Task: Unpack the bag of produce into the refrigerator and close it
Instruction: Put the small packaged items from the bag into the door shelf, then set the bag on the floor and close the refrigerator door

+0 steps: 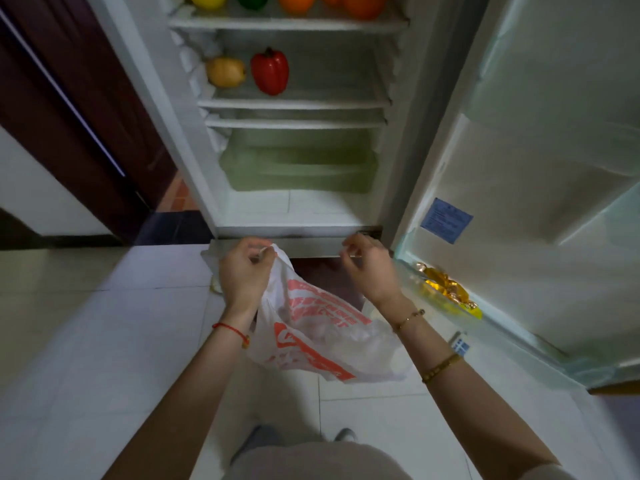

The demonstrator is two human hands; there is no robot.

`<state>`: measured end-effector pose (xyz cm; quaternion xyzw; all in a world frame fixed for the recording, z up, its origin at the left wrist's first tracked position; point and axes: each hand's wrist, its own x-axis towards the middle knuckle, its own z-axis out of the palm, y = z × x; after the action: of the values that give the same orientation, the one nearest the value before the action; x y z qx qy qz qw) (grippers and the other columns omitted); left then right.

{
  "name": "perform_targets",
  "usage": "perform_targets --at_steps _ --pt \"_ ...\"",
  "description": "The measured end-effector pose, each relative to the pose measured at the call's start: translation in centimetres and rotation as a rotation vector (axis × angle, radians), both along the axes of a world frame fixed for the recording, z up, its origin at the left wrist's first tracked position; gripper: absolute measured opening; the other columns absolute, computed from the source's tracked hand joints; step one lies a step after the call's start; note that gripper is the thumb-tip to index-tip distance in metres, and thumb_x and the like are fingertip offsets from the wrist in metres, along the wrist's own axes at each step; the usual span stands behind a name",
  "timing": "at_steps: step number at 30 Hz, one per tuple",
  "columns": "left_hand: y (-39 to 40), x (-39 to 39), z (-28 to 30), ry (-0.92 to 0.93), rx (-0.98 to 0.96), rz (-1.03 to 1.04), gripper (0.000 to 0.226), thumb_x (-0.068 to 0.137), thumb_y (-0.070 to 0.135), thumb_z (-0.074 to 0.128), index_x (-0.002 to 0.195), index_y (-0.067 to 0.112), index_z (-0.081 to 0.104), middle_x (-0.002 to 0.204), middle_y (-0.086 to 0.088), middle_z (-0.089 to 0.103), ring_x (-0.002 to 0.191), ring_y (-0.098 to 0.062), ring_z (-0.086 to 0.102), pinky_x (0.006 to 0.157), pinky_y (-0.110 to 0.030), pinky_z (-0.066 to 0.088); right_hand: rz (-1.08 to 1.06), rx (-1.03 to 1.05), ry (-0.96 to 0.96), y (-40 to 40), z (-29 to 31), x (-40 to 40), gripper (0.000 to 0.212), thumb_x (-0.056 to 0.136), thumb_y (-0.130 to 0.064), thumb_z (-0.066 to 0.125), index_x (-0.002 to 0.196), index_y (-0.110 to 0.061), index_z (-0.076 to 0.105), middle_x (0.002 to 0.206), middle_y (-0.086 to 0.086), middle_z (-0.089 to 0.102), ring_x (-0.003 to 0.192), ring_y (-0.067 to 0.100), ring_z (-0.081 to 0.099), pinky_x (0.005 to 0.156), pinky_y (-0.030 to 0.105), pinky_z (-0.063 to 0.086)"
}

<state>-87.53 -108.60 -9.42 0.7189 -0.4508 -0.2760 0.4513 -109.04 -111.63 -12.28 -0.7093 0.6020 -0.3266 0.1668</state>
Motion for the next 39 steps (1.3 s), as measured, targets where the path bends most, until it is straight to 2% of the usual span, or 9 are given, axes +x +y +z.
perform_targets --at_steps 2,6,10,18,22,26,31,36,39 --pt "0.0 3.3 -0.4 -0.084 0.007 0.044 0.005 0.086 0.015 0.069 0.089 0.019 0.071 0.089 -0.001 0.074 0.084 -0.02 0.069 0.077 -0.029 0.054 0.031 -0.004 -0.019 -0.1 -0.1 2.6 0.016 0.09 -0.021 0.061 0.1 -0.01 0.065 0.089 0.006 0.066 0.085 0.022 0.062 0.077 0.043 0.054" --pt "0.0 9.5 -1.3 -0.26 0.069 0.061 0.006 0.088 0.016 0.068 0.092 0.014 0.072 0.093 -0.002 0.074 0.085 -0.021 0.066 0.071 -0.024 0.045 0.051 0.006 -0.042 -0.7 -0.6 7.8 0.015 0.09 -0.023 0.061 0.1 -0.011 0.063 0.089 0.006 0.067 0.086 0.023 0.063 0.077 0.044 0.055" --pt "-0.9 14.9 -2.7 -0.367 0.103 0.015 0.01 0.092 0.019 0.066 0.095 0.013 0.072 0.094 -0.006 0.074 0.083 -0.024 0.067 0.07 -0.025 0.048 0.042 0.03 -0.064 -1.4 -1.0 13.1 0.016 0.091 -0.022 0.061 0.102 -0.01 0.063 0.092 0.006 0.066 0.087 0.022 0.063 0.079 0.042 0.055" --pt "-5.0 23.2 -6.2 -0.395 0.188 -0.116 0.007 0.092 0.016 0.066 0.097 0.014 0.071 0.096 -0.005 0.072 0.076 -0.012 0.056 0.067 -0.019 0.043 -0.027 0.06 -0.049 -4.2 -2.8 20.7 0.016 0.09 -0.021 0.064 0.102 -0.01 0.064 0.095 0.005 0.065 0.091 0.021 0.06 0.078 0.036 0.052" --pt "-7.8 26.0 -8.4 -0.394 0.222 -0.157 0.01 0.091 0.011 0.065 0.098 0.014 0.072 0.098 -0.007 0.074 0.082 -0.021 0.063 0.069 -0.022 0.043 -0.075 0.081 -0.01 -5.7 -4.1 22.9 0.018 0.089 -0.019 0.065 0.104 -0.008 0.064 0.1 0.007 0.065 0.095 0.024 0.059 0.079 0.027 0.045" --pt "-10.1 28.0 -11.1 -0.355 0.257 -0.208 0.013 0.093 0.008 0.062 0.1 0.012 0.071 0.098 -0.011 0.073 0.088 -0.029 0.067 0.07 -0.023 0.045 -0.085 0.108 0.018 -7.1 -5.6 24.4 0.02 0.09 -0.019 0.064 0.107 -0.007 0.063 0.103 0.01 0.065 0.098 0.026 0.059 0.082 0.034 0.05" --pt "-11.6 29.5 -14.1 -0.271 0.29 -0.268 0.017 0.093 0.0 0.06 0.106 0.007 0.069 0.104 -0.013 0.071 0.096 -0.028 0.066 0.079 -0.024 0.048 -0.115 0.156 0.021 -8.0 -7.4 25.4 0.022 0.091 -0.022 0.063 0.108 -0.009 0.063 0.107 0.008 0.065 0.101 0.026 0.059 0.083 0.041 0.053" --pt "-12.3 30.0 -14.6 -0.265 0.364 -0.33 0.024 0.094 0.005 0.059 0.117 0.009 0.065 0.117 -0.014 0.067 0.108 -0.032 0.063 0.092 -0.034 0.051 -0.128 0.184 0.025 -8.1 -7.7 25.8 0.025 0.091 -0.024 0.063 0.112 -0.011 0.062 0.111 0.007 0.065 0.106 0.026 0.058 0.086 0.041 0.052" --pt "-12.1 29.6 -13.4 -0.307 0.286 -0.372 0.025 0.094 0.007 0.06 0.119 0.01 0.063 0.12 -0.012 0.066 0.113 -0.03 0.061 0.1 -0.039 0.049 -0.131 0.192 0.023 -7.9 -6.8 25.7 0.027 0.092 -0.025 0.062 0.116 -0.012 0.061 0.114 0.008 0.064 0.111 0.025 0.056 0.09 0.039 0.052"
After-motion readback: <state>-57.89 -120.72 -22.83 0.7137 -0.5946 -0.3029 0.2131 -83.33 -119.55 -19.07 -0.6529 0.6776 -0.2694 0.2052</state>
